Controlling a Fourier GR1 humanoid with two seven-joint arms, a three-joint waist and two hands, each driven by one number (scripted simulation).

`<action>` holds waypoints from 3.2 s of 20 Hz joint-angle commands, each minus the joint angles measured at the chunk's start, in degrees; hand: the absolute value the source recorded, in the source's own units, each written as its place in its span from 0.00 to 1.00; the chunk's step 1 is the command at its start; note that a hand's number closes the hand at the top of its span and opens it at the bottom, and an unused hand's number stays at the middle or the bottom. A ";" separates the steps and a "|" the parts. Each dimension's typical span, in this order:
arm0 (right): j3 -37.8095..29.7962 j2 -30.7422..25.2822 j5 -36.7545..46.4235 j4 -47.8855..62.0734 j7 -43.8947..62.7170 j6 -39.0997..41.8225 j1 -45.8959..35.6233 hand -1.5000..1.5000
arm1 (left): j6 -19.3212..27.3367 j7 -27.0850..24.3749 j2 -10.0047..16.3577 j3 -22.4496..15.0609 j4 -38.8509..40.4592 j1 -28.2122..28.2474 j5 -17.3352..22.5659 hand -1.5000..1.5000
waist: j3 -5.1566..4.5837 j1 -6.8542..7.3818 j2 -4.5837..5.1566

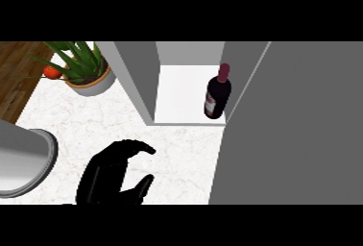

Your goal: Pick up the wine, place it into the cabinet and close the cabinet

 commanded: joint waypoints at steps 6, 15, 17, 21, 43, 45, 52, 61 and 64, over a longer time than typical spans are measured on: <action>12.88 3.16 -3.64 -9.60 6.28 -0.97 4.58 1.00 | -8.49 -1.84 14.08 7.07 -10.06 12.14 1.89 1.00 | -0.07 0.14 -0.19; 33.96 8.98 6.26 -7.34 13.18 -8.04 -1.64 1.00 | -16.40 -7.27 21.36 15.82 -11.59 24.66 5.96 0.00 | -0.15 0.36 -0.28; 38.42 9.04 8.17 -7.07 16.43 -11.69 -4.50 1.00 | -19.90 -9.56 21.92 17.34 -9.64 27.23 7.29 0.00 | -0.25 0.52 -0.52; 46.28 9.06 13.72 0.30 14.22 -17.43 -8.75 1.00 | -23.46 -10.16 27.30 22.73 -10.20 32.02 11.33 0.00 | -0.25 1.58 -0.75; 31.51 8.88 13.02 25.23 7.01 -46.74 -43.74 1.00 | -45.61 -12.54 34.94 34.87 2.06 41.40 14.17 0.00 | -0.20 3.98 0.43; 32.42 8.98 11.16 28.82 8.54 -50.10 -50.04 1.00 | -47.07 -12.82 34.86 36.79 3.83 41.97 14.38 0.00 | -0.19 3.45 0.11; 23.14 9.10 0.32 47.46 -0.91 -41.45 -60.42 1.00 | -49.03 -9.77 34.56 40.40 5.14 42.22 15.63 0.00 | -0.09 2.82 0.55; 22.15 9.11 -16.57 59.00 3.44 -15.08 -63.10 1.00 | -49.83 -8.97 33.39 42.22 4.23 44.68 12.20 0.00 | -0.12 4.30 0.74; 23.03 8.84 -20.25 63.72 5.42 -5.87 -63.94 1.00 | -49.66 -7.74 33.29 43.69 4.03 44.59 13.56 0.00 | -0.08 4.00 0.82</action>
